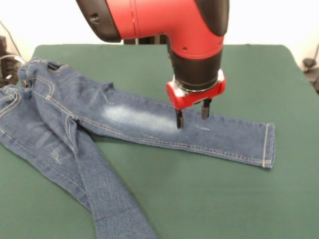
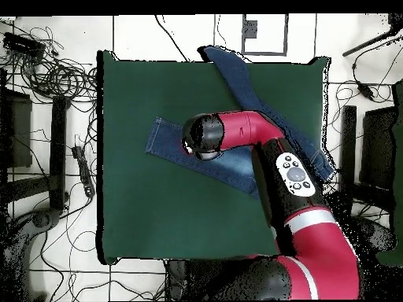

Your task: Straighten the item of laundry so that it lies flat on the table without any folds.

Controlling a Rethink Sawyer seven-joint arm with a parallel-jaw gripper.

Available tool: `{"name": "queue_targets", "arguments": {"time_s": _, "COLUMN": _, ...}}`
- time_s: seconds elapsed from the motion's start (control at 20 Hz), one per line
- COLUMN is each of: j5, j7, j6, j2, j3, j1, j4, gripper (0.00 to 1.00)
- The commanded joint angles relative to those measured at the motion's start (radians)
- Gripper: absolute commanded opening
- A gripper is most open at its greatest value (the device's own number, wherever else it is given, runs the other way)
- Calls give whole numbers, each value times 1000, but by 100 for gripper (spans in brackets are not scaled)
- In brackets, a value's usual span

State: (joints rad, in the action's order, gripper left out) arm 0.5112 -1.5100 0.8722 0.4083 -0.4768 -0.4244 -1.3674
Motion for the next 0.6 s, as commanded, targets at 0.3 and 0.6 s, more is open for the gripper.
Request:
{"name": "queue_targets", "arguments": {"time_s": 0.3, "j5": 33, "j7": 134, "j6": 13, "j2": -60, "j3": -35, "j1": -10, "j4": 62, "gripper": 100}}
{"name": "queue_targets", "arguments": {"time_s": 0.6, "j5": 40, "j7": 217, "j6": 130, "j2": -189, "j3": -44, "j1": 8, "j4": 313, "gripper": 100}}
